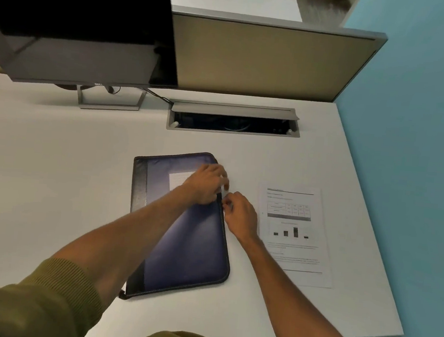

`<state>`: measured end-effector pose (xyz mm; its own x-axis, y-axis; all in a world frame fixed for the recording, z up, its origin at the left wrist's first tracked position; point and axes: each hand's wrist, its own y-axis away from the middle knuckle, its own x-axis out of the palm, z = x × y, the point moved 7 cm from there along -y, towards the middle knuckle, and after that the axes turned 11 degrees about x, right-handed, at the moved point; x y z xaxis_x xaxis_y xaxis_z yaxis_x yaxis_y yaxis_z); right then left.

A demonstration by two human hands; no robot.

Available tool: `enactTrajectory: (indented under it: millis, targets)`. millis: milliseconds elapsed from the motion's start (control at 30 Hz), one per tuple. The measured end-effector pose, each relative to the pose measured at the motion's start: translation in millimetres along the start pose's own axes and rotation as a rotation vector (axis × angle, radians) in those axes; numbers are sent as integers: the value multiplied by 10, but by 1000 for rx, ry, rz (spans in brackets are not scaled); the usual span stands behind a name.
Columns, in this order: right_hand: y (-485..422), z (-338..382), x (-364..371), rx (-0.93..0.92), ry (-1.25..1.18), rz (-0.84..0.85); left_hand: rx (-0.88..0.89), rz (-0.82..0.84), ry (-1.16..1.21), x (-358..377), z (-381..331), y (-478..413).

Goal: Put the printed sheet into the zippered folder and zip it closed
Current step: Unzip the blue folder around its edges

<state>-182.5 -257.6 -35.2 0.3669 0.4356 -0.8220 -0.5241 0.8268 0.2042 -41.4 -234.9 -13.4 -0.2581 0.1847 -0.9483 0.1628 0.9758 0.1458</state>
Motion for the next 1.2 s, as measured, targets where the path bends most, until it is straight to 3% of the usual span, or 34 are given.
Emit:
enactTrajectory:
  millis: [67, 200, 467, 733, 967, 1200]
  targets:
    - [33, 5, -18, 10, 24, -11, 15, 78, -44, 126, -146, 139]
    - [240, -11, -28, -7, 40, -28, -129, 128, 0, 218, -230, 330]
    - [908, -320, -18, -24, 14, 28, -166, 94, -21, 152, -276, 341]
    - [1609, -660, 51, -6, -13, 43, -335, 85, -50, 166, -390, 427]
    - [1640, -627, 87, -3, -7, 5, -2, 277, 13, 503, -1088, 799]
    - [1726, -628, 81, -21, -15, -24, -5, 207, -60, 582, -1494, 1155]
